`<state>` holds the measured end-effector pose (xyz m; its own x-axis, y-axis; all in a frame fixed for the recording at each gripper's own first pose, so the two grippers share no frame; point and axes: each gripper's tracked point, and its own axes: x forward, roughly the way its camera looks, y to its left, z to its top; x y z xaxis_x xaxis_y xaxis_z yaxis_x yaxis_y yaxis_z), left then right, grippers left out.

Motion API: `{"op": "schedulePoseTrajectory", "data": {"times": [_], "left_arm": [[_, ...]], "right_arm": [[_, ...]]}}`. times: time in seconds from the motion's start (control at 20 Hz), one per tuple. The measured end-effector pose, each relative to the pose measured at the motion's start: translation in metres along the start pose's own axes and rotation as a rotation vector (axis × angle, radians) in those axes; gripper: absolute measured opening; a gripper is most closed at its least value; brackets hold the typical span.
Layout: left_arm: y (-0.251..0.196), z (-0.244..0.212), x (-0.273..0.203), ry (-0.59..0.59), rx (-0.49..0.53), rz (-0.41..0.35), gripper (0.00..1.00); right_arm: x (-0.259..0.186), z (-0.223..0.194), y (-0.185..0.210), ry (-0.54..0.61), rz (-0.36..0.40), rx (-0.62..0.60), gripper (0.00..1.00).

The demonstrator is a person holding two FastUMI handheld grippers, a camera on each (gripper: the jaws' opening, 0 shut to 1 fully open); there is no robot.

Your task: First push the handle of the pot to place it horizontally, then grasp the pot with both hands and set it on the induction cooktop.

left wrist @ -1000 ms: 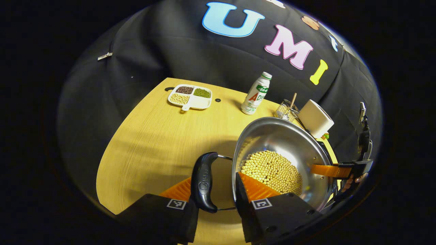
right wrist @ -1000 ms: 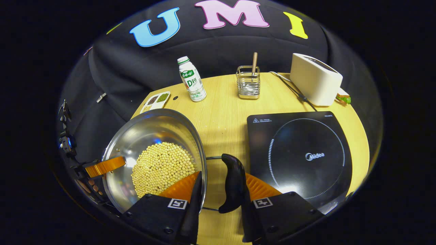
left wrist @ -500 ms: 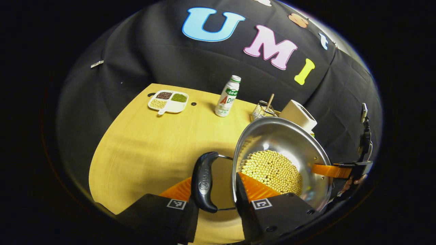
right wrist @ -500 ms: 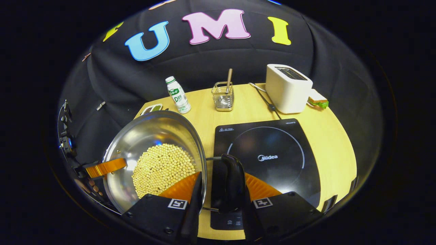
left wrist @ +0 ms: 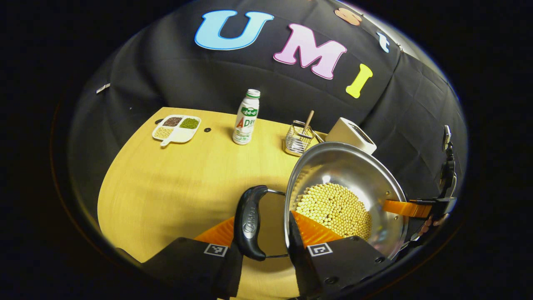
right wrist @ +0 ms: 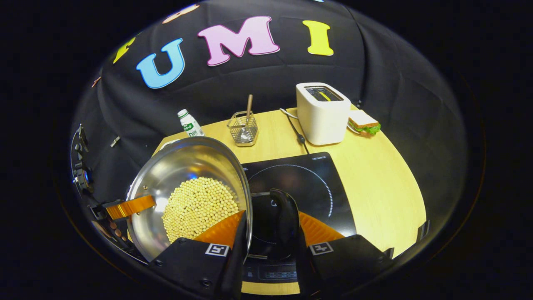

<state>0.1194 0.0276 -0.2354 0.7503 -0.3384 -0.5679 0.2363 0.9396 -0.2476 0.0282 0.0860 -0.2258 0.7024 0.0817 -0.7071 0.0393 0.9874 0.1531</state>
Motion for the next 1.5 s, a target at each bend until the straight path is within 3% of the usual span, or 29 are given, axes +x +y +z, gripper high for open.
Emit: {"op": "schedulePoseTrajectory", "data": {"times": [0.05, 0.65, 1.15, 1.5], "left_arm": [[-0.007, -0.001, 0.005, 0.004, 0.002, -0.001, 0.55], [-0.083, -0.015, 0.062, 0.014, -0.03, 0.015, 0.54], [-0.105, -0.038, 0.1, 0.008, -0.094, 0.067, 0.55], [-0.105, -0.038, 0.117, 0.003, -0.078, 0.087, 0.53]], "right_arm": [[0.0, 0.002, -0.009, 0.002, -0.002, 0.007, 0.54], [0.021, 0.027, -0.099, 0.032, 0.01, -0.005, 0.54], [0.06, 0.036, -0.138, 0.052, 0.037, -0.04, 0.54], [0.084, 0.03, -0.148, 0.064, 0.067, -0.022, 0.55]]}}
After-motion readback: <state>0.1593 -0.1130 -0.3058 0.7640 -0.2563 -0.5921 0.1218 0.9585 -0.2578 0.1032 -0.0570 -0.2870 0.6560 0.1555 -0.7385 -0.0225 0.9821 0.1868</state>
